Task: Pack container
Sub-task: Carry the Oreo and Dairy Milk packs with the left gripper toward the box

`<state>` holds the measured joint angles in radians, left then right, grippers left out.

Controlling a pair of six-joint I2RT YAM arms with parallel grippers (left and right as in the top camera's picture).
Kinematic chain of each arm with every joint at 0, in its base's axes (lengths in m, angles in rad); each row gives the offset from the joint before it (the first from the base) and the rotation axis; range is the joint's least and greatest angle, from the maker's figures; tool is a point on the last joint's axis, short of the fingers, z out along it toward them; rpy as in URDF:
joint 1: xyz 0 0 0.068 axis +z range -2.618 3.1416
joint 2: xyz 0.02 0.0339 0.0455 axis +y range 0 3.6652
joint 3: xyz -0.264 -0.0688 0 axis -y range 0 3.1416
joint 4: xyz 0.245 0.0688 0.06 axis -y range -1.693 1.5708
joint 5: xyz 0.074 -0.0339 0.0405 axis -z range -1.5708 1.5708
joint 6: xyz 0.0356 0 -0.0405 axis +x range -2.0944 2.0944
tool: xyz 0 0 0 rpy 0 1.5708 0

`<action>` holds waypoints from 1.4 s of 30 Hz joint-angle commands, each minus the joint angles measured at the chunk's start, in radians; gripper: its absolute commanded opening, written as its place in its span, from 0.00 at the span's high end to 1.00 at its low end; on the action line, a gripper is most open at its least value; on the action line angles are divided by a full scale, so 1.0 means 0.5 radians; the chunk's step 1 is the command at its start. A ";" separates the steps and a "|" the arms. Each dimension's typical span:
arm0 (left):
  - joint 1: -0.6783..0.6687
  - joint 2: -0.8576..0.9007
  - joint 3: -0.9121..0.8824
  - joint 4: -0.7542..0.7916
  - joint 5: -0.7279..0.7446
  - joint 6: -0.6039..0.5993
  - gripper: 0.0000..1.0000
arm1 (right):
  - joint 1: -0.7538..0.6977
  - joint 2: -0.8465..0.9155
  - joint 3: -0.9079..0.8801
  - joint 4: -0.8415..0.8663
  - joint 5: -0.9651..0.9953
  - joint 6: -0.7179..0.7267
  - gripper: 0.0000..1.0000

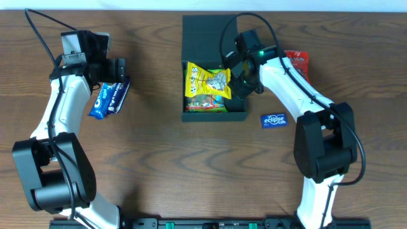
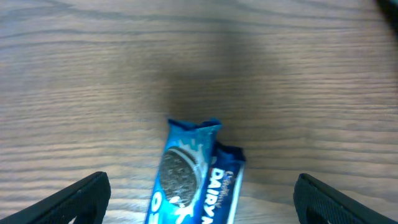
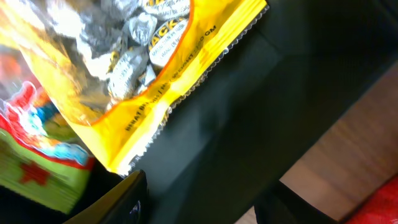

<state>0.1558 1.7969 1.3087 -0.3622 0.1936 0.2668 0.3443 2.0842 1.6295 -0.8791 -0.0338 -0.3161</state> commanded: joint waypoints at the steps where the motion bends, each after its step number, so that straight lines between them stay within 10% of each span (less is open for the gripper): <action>1: 0.002 -0.047 0.041 -0.004 -0.178 0.037 0.05 | 0.002 -0.085 0.023 0.005 -0.245 0.402 0.47; 7: 0.005 0.110 0.041 0.030 -0.194 0.198 0.05 | -0.021 -0.399 0.079 0.239 -0.347 0.710 0.48; 10: 0.005 0.174 0.041 0.063 -0.192 0.302 0.05 | -0.066 -0.593 0.079 0.328 -0.347 0.805 0.01; 37: 0.080 0.582 0.042 0.346 -0.106 0.385 0.14 | -0.303 -0.776 0.078 0.329 -0.352 0.809 0.01; 42: 0.080 0.582 0.042 0.291 -0.046 0.363 0.52 | -0.303 -0.776 0.078 0.330 -0.344 0.809 0.01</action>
<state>0.1944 2.0727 1.3102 -0.2062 0.1467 0.4622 0.2012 1.6951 1.6669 -0.7143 -0.2031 0.0731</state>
